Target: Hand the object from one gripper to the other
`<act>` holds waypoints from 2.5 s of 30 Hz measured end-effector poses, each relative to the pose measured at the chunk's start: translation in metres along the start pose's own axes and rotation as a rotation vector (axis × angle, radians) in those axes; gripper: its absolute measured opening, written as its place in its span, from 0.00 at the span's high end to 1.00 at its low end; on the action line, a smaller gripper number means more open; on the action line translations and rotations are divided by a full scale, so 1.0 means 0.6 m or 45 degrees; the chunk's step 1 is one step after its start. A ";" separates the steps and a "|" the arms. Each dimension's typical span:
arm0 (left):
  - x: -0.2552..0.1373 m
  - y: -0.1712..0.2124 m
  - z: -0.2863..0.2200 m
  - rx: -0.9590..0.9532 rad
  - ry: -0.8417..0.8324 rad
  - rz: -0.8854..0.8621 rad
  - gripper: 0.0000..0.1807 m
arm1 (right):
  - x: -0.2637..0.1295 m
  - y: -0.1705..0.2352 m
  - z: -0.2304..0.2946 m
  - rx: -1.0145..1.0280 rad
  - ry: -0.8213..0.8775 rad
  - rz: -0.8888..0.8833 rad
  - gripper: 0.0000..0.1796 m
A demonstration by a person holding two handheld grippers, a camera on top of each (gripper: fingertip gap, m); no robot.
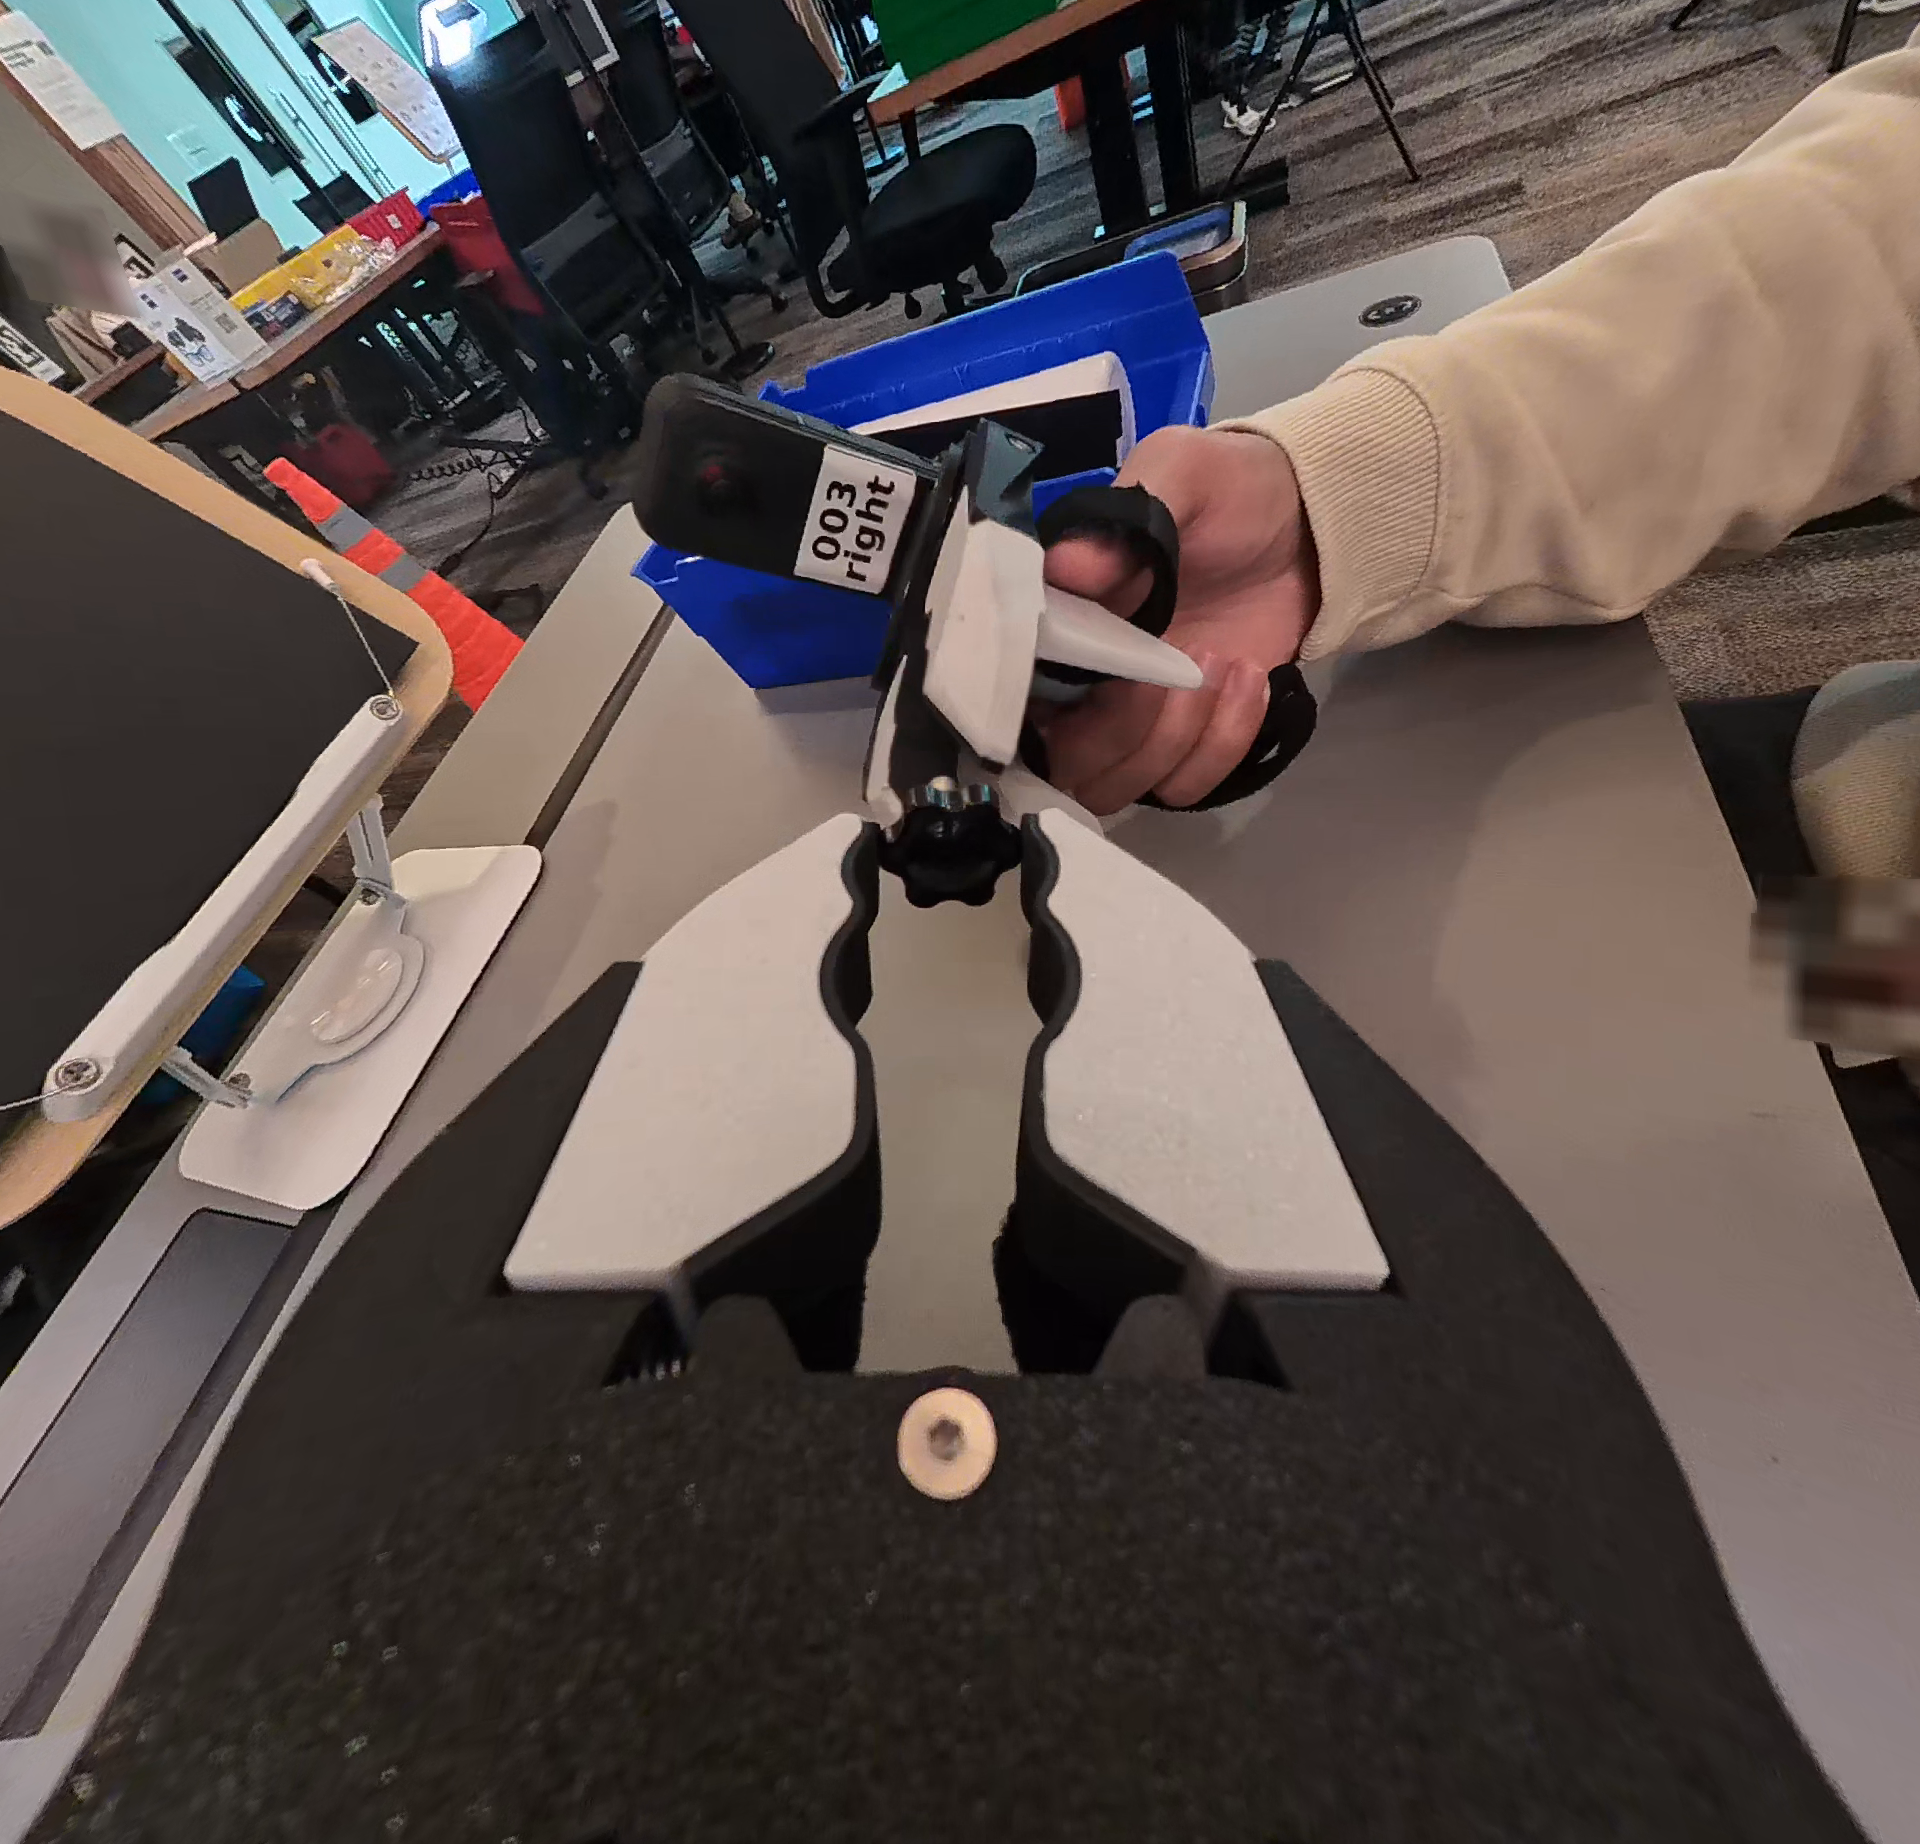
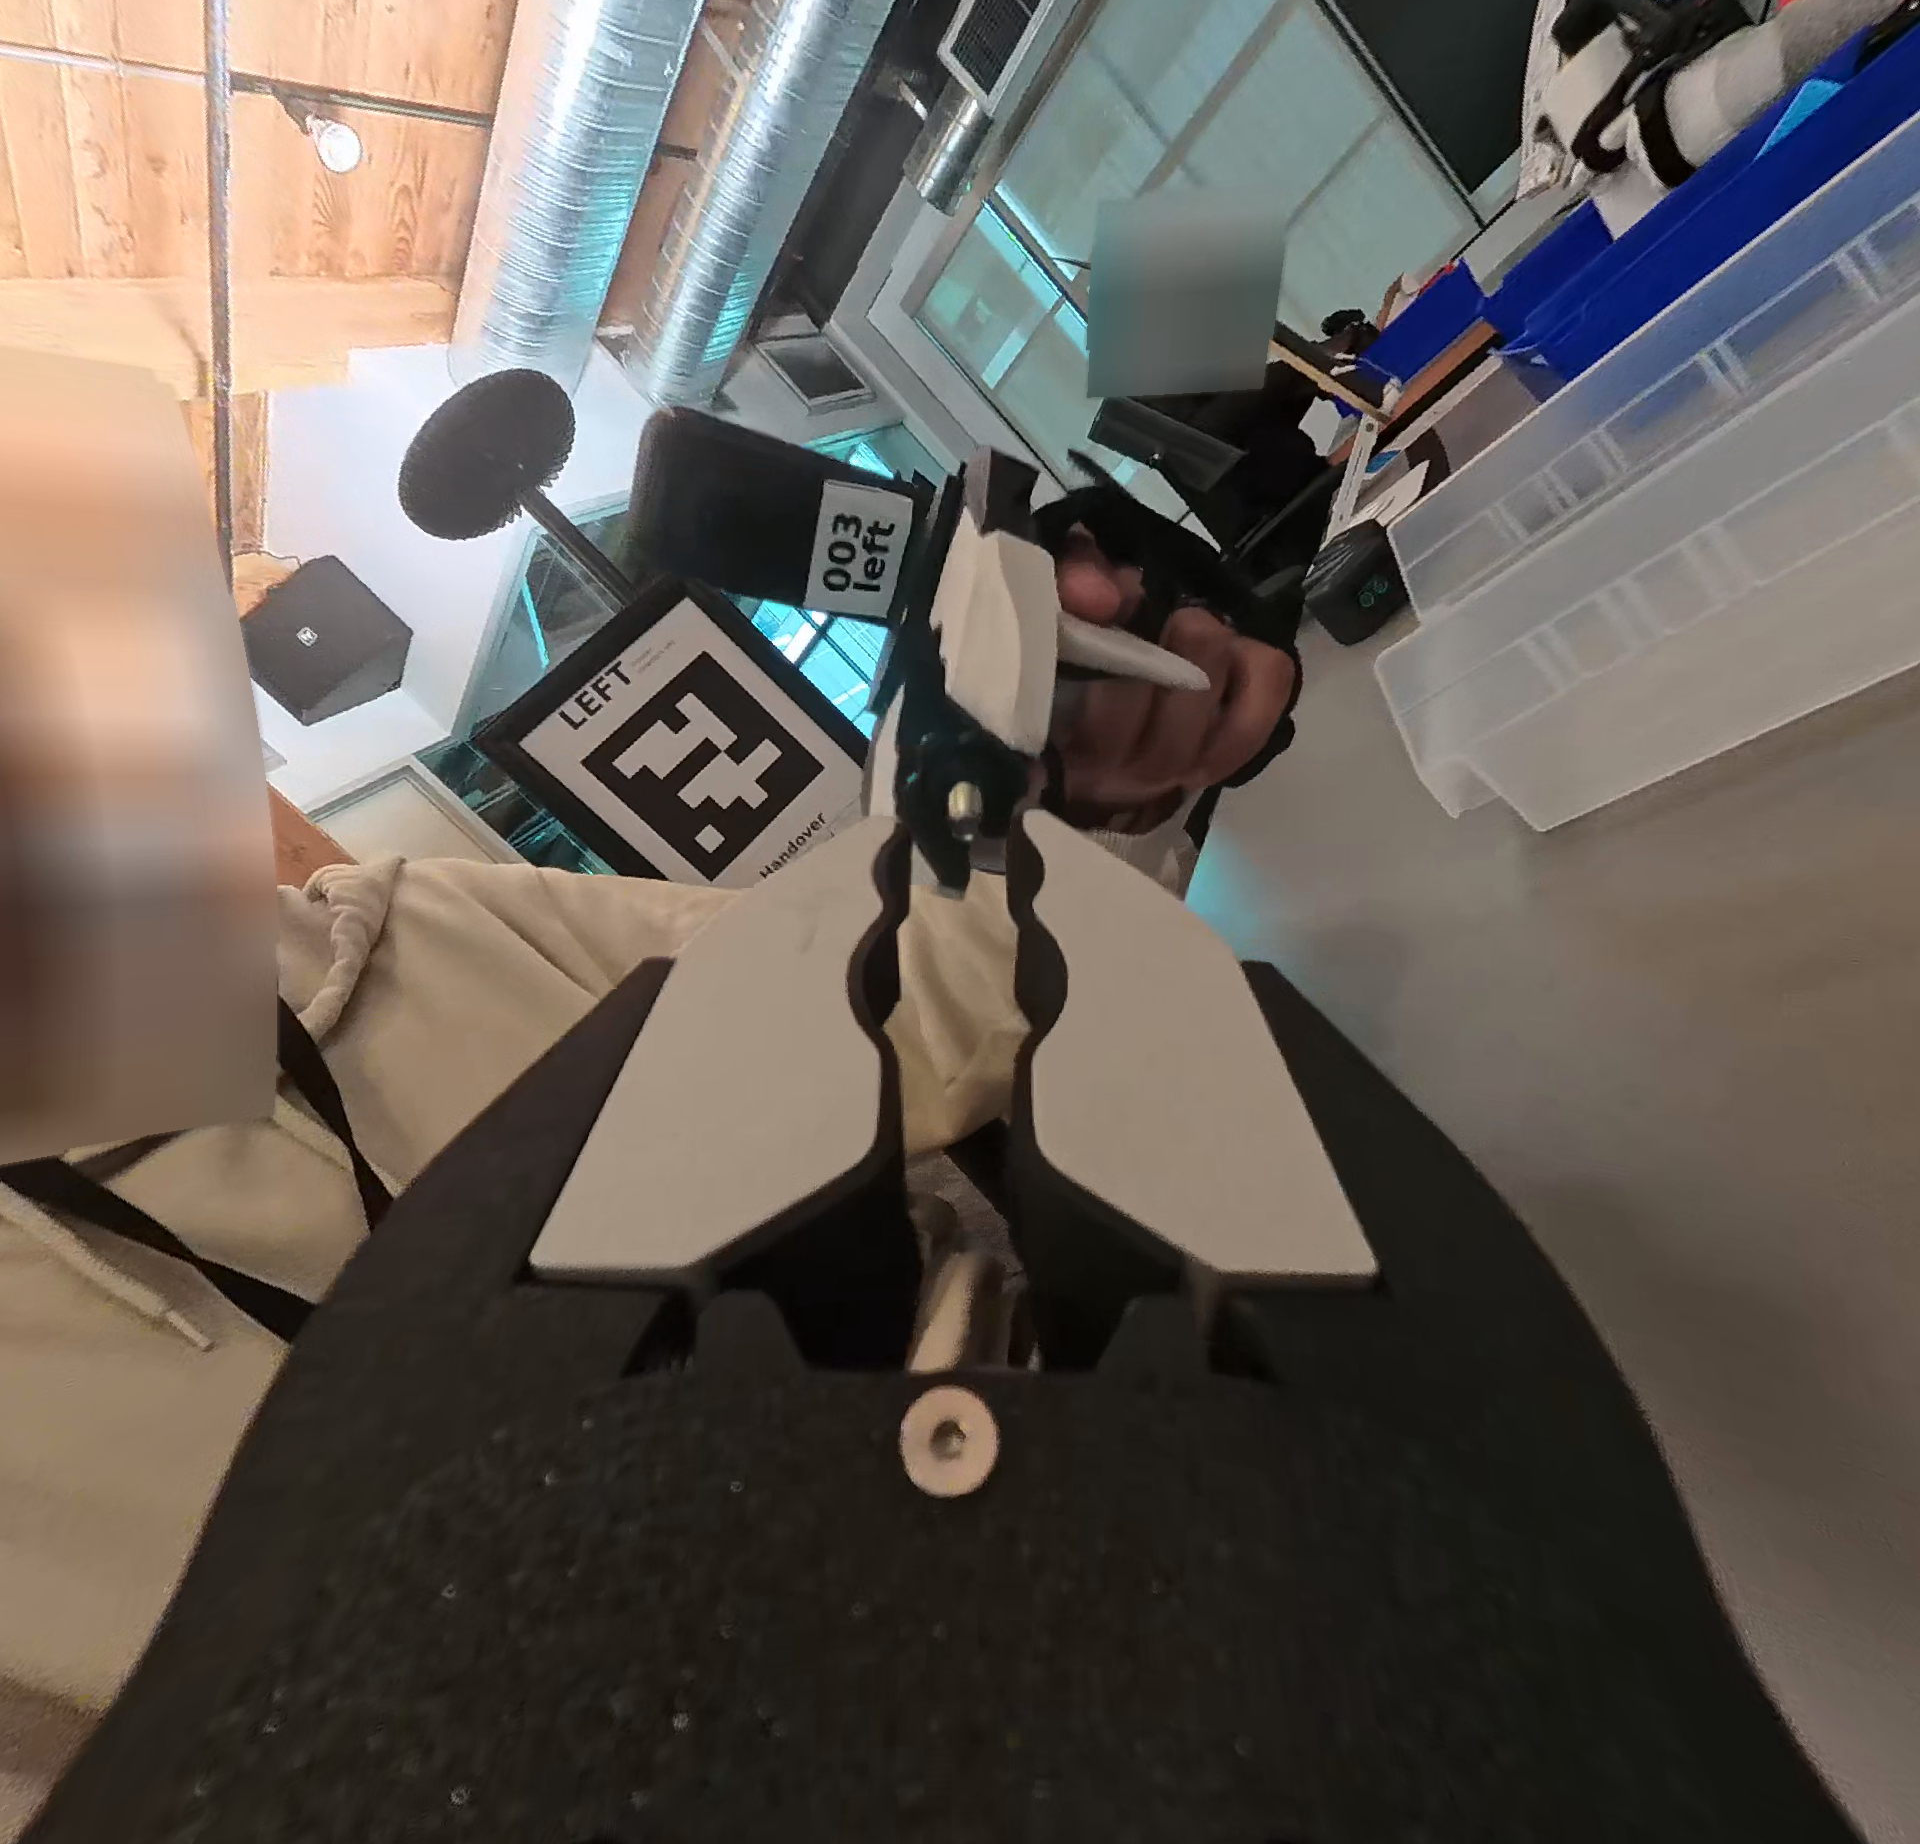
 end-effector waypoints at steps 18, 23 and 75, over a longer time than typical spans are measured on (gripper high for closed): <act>-0.007 0.028 0.004 -0.545 -0.165 -0.163 0.80 | -0.044 -0.006 -0.031 -0.055 0.015 -0.162 0.97; -0.009 0.055 -0.013 -0.908 -0.359 -0.481 0.78 | -0.070 -0.015 -0.027 -0.068 -0.115 -0.361 0.97; 0.032 0.107 -0.057 0.173 -0.520 0.221 0.87 | -0.028 0.081 -0.089 0.133 0.588 0.272 0.81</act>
Point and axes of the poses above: each gripper's, where its closed fingertips meet, x out along the fingers, y out of its underside, z = x × y across the jaws, the point moved 2 cm from there along -x, back along the fingers, and after that the axes turned 8 degrees about -z, right-handed, at the moved point
